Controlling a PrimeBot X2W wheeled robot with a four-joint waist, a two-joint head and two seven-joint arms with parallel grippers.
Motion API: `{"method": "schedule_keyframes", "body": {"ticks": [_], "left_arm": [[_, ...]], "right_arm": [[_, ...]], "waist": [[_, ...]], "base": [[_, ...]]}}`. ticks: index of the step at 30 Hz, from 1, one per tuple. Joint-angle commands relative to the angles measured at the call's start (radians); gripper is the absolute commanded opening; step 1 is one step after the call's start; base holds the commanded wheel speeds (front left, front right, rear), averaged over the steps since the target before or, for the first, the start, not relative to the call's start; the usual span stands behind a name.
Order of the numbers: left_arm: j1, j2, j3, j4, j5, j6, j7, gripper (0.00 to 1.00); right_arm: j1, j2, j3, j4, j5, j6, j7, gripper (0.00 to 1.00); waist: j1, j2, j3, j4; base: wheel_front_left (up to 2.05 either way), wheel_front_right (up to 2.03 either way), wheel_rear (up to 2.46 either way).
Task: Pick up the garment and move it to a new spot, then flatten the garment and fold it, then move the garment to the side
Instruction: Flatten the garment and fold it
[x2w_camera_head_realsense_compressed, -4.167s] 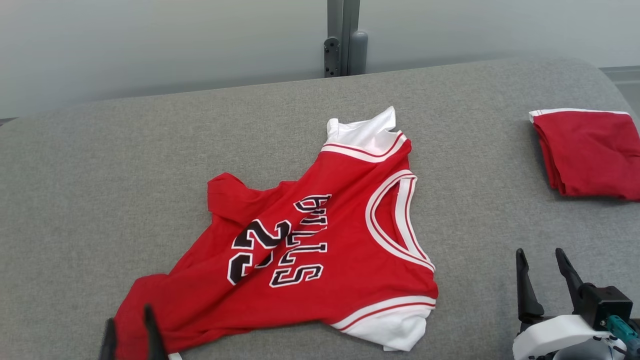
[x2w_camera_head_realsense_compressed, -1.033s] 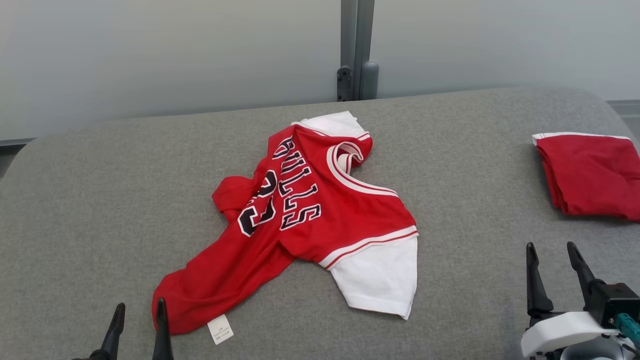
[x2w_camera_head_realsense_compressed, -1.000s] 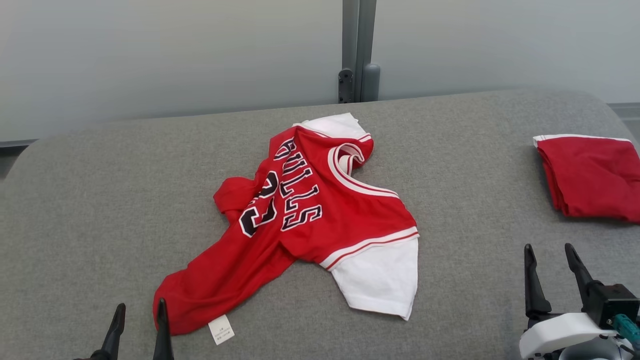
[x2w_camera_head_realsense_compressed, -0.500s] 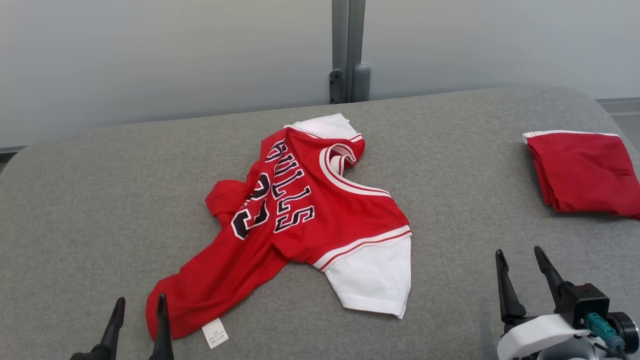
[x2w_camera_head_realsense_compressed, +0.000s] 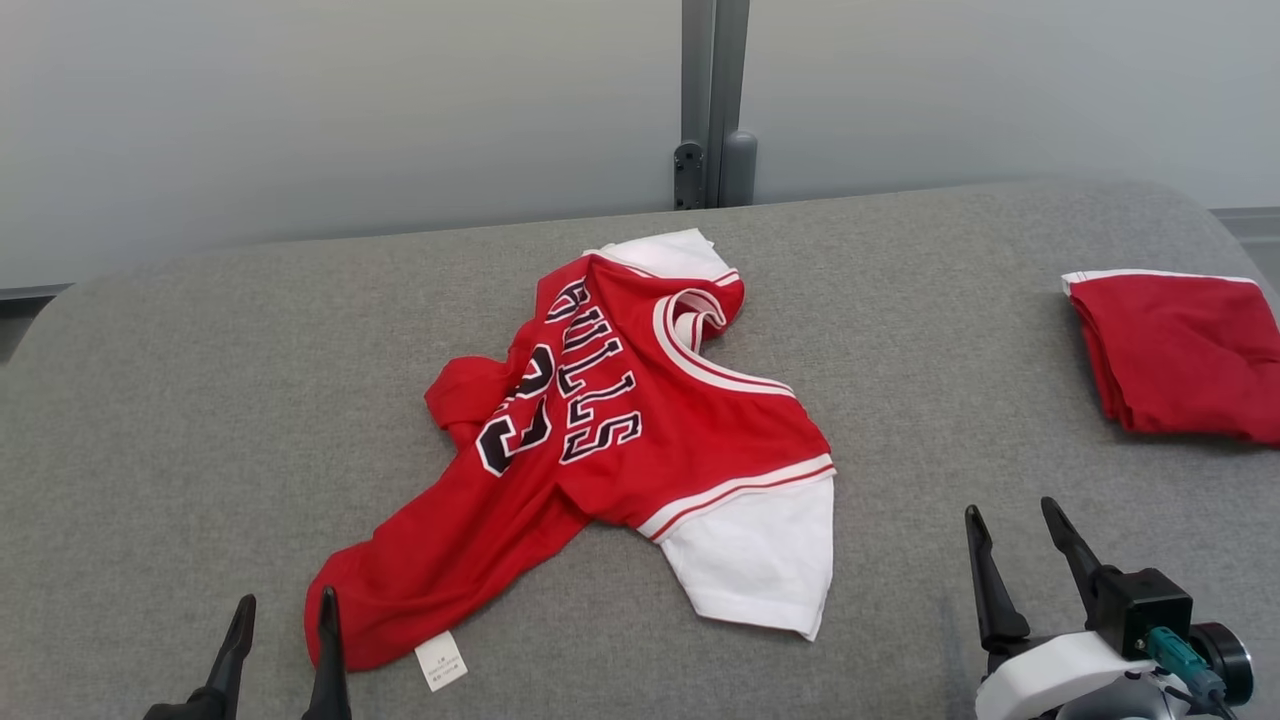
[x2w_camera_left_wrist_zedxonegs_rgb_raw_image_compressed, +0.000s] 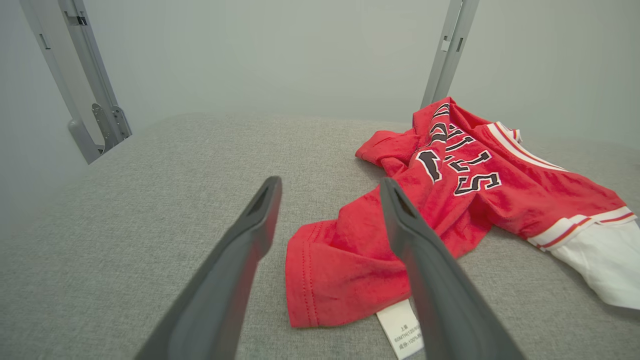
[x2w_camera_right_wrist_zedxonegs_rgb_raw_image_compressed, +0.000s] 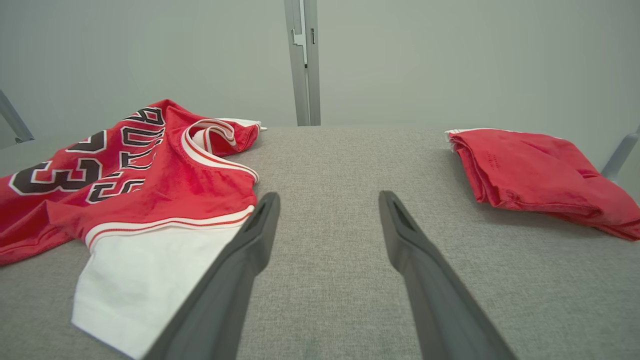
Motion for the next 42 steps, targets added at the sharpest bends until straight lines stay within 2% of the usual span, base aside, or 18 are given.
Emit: {"method": "schedule_keyframes", "body": {"ticks": [1, 21, 26, 28, 33, 37, 42], "left_arm": [[-0.007, 0.004, 0.001, 0.003, -0.004, -0.003, 0.000, 1.00], [-0.023, 0.017, -0.007, 0.020, -0.010, -0.001, 0.000, 1.00], [-0.032, 0.021, -0.022, 0.030, -0.002, -0.001, 0.000, 1.00], [-0.035, 0.031, -0.033, 0.061, 0.008, -0.001, 0.000, 1.00], [-0.091, 0.055, -0.054, 0.183, -0.009, 0.003, 0.046, 1.00], [-0.138, 0.063, -0.062, 0.233, -0.026, 0.003, 0.141, 1.00], [-0.192, 0.084, -0.081, 0.277, -0.030, 0.002, 0.221, 1.00]], "right_arm": [[-0.006, -0.003, 0.003, 0.003, 0.004, 0.000, 0.000, 1.00], [0.000, -0.003, 0.025, 0.012, 0.000, 0.000, 0.000, 1.00], [-0.017, -0.003, 0.064, 0.005, 0.059, 0.000, 0.000, 1.00], [-0.019, -0.003, 0.094, 0.044, 0.103, 0.000, 0.000, 1.00], [-0.081, -0.003, 0.228, 0.142, 0.161, 0.000, 0.141, 1.00], [-0.113, -0.003, 0.259, 0.169, 0.203, -0.001, 0.248, 1.00], [-0.144, -0.003, 0.262, 0.176, 0.201, 0.000, 0.313, 1.00]], "waist": [[0.0001, 0.0000, -0.002, 0.004], [0.0001, 0.0000, -0.009, 0.017], [0.0001, 0.0000, -0.004, 0.019], [0.0001, 0.0000, 0.001, 0.020], [0.0001, 0.0000, 0.025, 0.028], [0.0001, 0.0000, 0.060, 0.041], [0.0001, 0.0000, 0.108, 0.050]], "base": [[0.00, 0.00, 0.00], [0.00, 0.00, 0.00], [0.00, 0.00, 0.00], [0.00, 0.00, 0.00], [0.00, 0.00, 0.00], [0.00, 0.00, 0.00], [0.00, 0.00, 0.00]]}}
